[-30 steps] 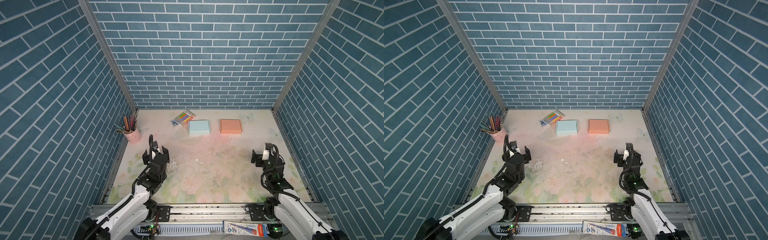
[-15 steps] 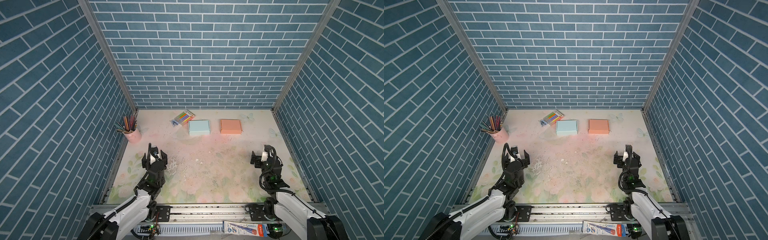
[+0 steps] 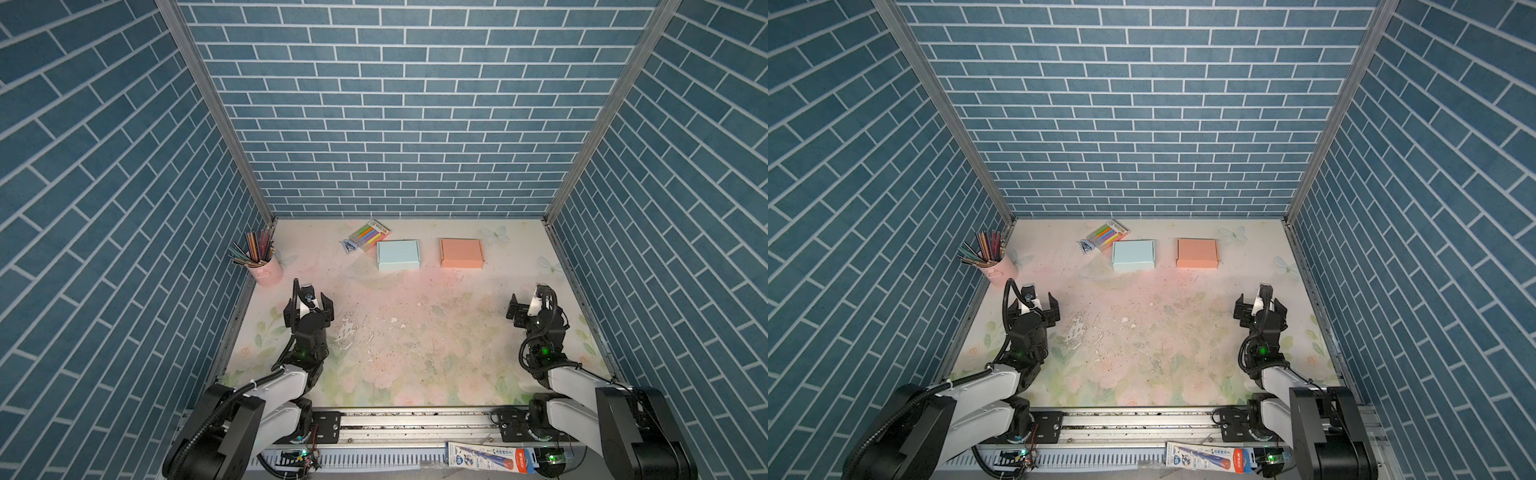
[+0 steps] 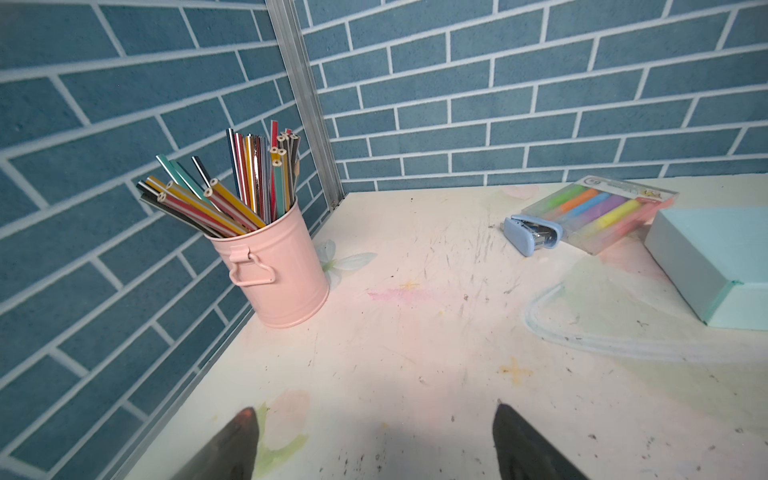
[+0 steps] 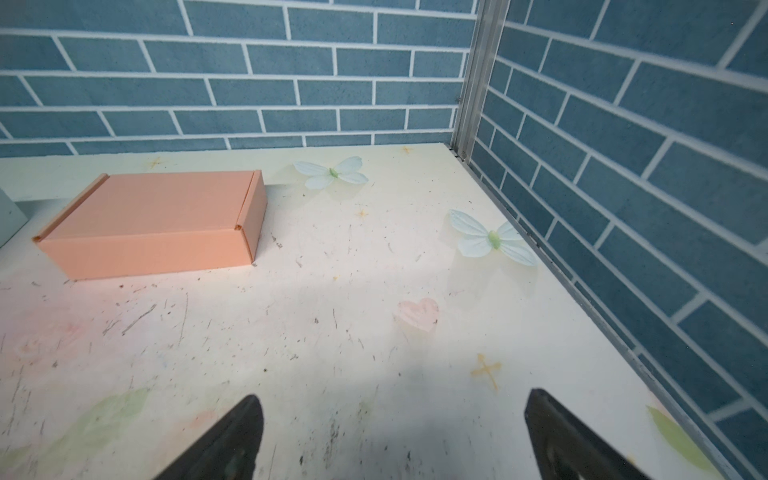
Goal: Fold the paper box
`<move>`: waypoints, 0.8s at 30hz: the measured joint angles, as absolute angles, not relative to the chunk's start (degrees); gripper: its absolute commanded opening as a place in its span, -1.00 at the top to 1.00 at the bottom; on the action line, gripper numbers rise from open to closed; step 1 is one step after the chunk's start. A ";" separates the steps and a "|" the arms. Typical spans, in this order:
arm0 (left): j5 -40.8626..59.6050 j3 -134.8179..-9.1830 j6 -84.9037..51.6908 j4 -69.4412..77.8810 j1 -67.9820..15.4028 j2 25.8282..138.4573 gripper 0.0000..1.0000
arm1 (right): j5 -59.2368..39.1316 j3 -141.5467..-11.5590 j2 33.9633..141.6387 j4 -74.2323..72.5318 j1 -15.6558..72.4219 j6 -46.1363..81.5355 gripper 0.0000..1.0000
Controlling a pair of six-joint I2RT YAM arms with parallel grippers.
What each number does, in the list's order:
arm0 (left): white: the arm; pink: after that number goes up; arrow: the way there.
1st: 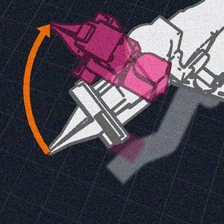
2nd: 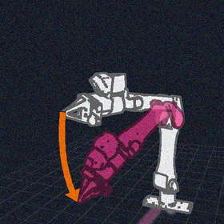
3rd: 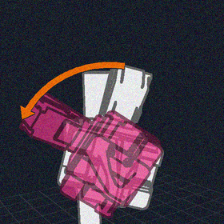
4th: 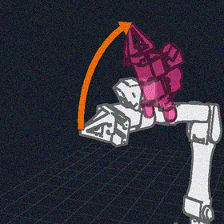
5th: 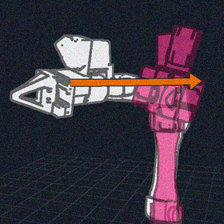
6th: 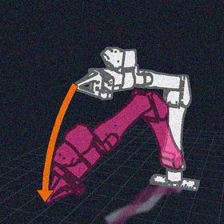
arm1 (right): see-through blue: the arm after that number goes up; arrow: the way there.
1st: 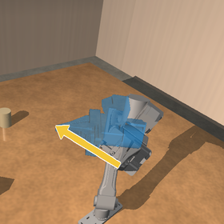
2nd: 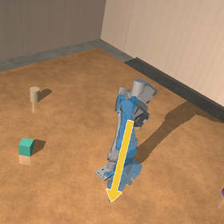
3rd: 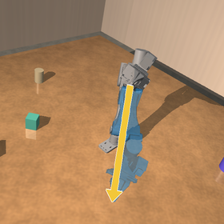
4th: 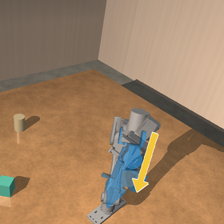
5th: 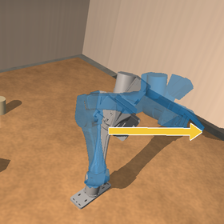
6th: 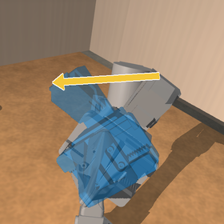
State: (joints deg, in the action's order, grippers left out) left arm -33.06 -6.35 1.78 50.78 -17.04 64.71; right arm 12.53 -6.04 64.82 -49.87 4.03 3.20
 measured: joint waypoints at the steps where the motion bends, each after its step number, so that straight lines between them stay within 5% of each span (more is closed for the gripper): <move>1: -32.49 -6.59 1.87 51.33 -16.62 65.39 -0.77 | 12.36 -6.04 65.32 -51.09 3.73 3.27 -0.96; 24: -22.63 -10.37 1.28 67.05 -9.21 82.41 -0.77 | 9.61 -8.19 86.06 -73.65 -0.19 4.21 -0.97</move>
